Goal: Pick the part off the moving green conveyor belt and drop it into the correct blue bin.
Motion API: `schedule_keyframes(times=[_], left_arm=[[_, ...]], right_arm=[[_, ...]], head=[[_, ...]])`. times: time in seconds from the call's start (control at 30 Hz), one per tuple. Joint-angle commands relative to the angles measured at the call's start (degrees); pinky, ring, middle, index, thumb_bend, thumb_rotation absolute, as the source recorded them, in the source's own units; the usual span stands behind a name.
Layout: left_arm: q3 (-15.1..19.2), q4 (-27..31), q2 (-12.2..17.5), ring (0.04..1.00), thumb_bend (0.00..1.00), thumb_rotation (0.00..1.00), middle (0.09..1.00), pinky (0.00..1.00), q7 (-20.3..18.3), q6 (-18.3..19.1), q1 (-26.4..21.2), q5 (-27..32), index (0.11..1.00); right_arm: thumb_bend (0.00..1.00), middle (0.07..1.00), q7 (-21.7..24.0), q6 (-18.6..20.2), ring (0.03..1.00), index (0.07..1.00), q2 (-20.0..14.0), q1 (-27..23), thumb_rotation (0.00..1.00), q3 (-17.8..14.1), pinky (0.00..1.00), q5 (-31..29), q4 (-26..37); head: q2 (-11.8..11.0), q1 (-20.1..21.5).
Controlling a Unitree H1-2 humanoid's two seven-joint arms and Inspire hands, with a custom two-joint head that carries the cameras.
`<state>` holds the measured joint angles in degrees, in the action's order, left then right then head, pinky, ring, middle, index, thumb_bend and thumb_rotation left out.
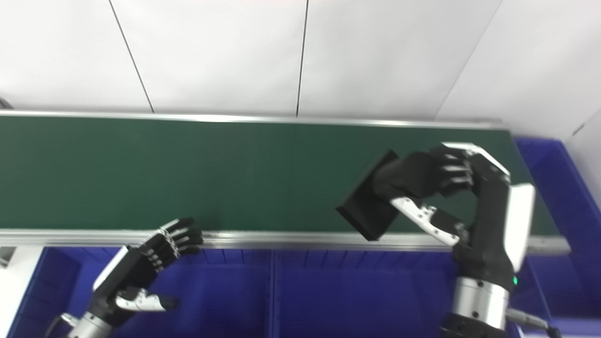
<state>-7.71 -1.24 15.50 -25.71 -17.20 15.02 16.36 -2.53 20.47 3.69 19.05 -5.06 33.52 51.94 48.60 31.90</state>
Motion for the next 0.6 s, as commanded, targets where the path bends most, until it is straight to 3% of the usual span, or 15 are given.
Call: schedule_keyframes(times=[0.0, 0.3, 0.57], left_arm=[[0.5, 2.4, 0.6, 0.794, 0.96, 0.28, 0.82, 0.77, -0.9, 0.0, -0.5, 1.3, 0.868], [1.3, 3.4, 1.3, 0.787, 0.97, 0.28, 0.815, 0.76, -1.5, 0.8, -0.1, 1.9, 0.862], [1.8, 5.0, 1.3, 0.783, 0.97, 0.27, 0.81, 0.76, -1.7, 2.3, 0.3, 2.1, 0.857]], right_arm=[[0.5, 0.508, -3.4, -5.9, 0.442, 0.507, 1.1, 2.2, 0.0, -0.6, 0.35, -0.6, 0.7], [0.5, 0.488, -11.3, -13.2, 0.425, 0.538, 3.8, 11.6, 0.0, -3.6, 0.35, -2.8, -9.5], [0.5, 0.486, -17.1, -18.5, 0.436, 0.534, 4.2, 13.7, 0.0, -4.1, 0.34, -3.0, -21.5]], head=[[0.5, 0.5], [1.8, 1.3], [2.6, 0.7]])
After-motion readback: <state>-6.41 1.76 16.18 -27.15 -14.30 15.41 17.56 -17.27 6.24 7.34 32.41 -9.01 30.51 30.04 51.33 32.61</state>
